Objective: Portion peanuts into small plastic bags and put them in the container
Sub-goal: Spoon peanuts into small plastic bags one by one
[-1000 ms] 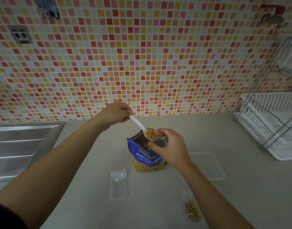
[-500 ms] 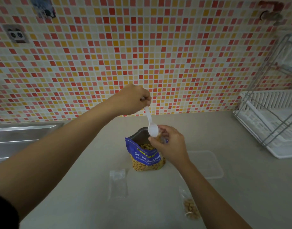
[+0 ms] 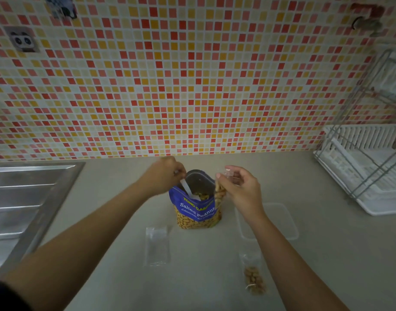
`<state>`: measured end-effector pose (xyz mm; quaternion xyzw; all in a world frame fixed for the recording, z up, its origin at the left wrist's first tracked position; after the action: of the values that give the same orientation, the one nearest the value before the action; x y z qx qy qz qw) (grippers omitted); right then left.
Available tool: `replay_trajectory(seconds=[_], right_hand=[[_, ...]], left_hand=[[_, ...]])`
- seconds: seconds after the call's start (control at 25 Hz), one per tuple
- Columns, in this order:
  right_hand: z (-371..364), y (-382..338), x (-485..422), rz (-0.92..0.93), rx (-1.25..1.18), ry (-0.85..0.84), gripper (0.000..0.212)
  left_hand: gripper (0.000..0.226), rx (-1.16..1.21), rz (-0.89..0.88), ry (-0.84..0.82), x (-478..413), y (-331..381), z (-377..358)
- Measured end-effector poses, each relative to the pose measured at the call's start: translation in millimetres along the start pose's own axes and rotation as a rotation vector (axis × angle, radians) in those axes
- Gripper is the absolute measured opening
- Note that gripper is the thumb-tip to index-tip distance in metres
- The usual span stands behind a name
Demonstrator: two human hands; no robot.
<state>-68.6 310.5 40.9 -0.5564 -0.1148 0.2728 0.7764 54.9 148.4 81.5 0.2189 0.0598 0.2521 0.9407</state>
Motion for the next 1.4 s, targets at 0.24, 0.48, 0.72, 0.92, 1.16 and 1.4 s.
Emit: replay_trajectory(seconds=[0.24,0.48,0.72,0.92,1.16,1.4], right_hand=[[10,-7,1,-0.048,-0.146,0.048,0.022],[12,-24,2,-0.077,-0.295,0.063,0.025],[32,-16,8,-0.086,-0.224,-0.173,0.031],[54,5,24,-0.146,-0.129,-0.410,0.011],[50,80,58,-0.264,0.136,-0.497,0.011],[33,134,82,-0.049,0.574,-0.429,0.008]], left_hand=[[0.031,0.084,-0.111,0.405,21,6,-16],[0.052,0.674,-0.072,0.204,50,56,-55],[0.022,0.873,0.055,0.284,63,68,-72],[0.003,1.252,0.233,0.115,95,81,-103],[0.019,1.107,0.488,0.020,133,73,-177],[0.012,0.754,0.618,0.073,144,68,-228]])
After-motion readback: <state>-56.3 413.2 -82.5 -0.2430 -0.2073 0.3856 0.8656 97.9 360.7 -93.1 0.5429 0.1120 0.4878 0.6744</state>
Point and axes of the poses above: each hand's wrist, its own x-axis away from the middle knuckle, its own z-axis out of the back of the hand, y = z × x, the point moved 2 cm from there along -x, towards the middle knuckle, and after that the axes turned 10 degrees about x, right-handed, at the moved point
